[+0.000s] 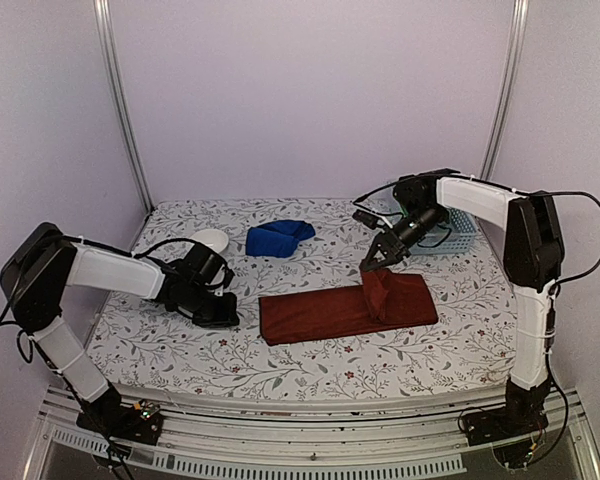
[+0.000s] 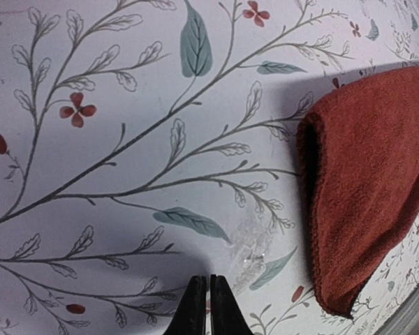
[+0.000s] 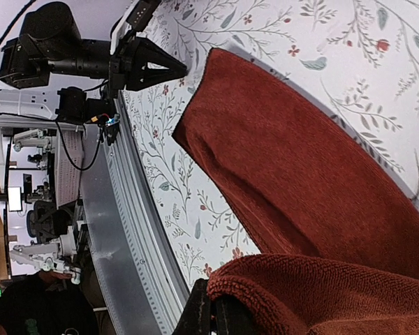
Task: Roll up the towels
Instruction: Fold the towel at the center of the board.
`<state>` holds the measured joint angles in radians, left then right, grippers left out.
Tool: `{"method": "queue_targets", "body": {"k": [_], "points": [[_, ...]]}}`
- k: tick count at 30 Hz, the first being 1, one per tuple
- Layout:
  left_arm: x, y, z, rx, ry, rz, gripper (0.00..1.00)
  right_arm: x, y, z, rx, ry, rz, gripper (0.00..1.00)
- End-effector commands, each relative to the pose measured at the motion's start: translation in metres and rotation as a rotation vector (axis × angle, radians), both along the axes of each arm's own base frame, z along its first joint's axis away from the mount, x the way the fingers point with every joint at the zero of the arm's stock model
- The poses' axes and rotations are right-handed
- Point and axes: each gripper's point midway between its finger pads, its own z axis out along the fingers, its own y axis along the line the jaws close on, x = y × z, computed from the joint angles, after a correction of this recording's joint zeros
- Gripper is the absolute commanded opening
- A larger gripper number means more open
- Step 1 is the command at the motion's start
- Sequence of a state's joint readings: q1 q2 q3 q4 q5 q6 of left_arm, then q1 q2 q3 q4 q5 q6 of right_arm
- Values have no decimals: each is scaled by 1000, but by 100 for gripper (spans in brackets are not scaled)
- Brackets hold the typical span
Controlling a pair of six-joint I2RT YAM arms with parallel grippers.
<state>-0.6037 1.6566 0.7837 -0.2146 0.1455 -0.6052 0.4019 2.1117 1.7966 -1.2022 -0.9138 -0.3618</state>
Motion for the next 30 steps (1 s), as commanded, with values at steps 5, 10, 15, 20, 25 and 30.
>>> {"method": "queue_targets", "body": {"k": [5, 10, 15, 20, 25, 30], "points": [[-15, -28, -9, -94, 42, -40, 7, -15, 77, 9, 97, 27, 105, 2], [-18, -35, -12, -115, 44, -42, 7, -23, 116, 10, 147, 31, 154, 2], [-20, -42, -16, -154, 49, -32, 7, -24, 147, -6, 163, 68, 160, 2], [-20, -46, -19, -169, 48, -26, 6, -16, 164, -18, 184, 107, 130, 2], [-22, -49, -21, -180, 51, -27, 6, -9, 174, -26, 191, 148, 101, 2], [-24, -49, -24, -181, 53, -26, 6, -8, 184, -31, 215, 181, 94, 2]]}}
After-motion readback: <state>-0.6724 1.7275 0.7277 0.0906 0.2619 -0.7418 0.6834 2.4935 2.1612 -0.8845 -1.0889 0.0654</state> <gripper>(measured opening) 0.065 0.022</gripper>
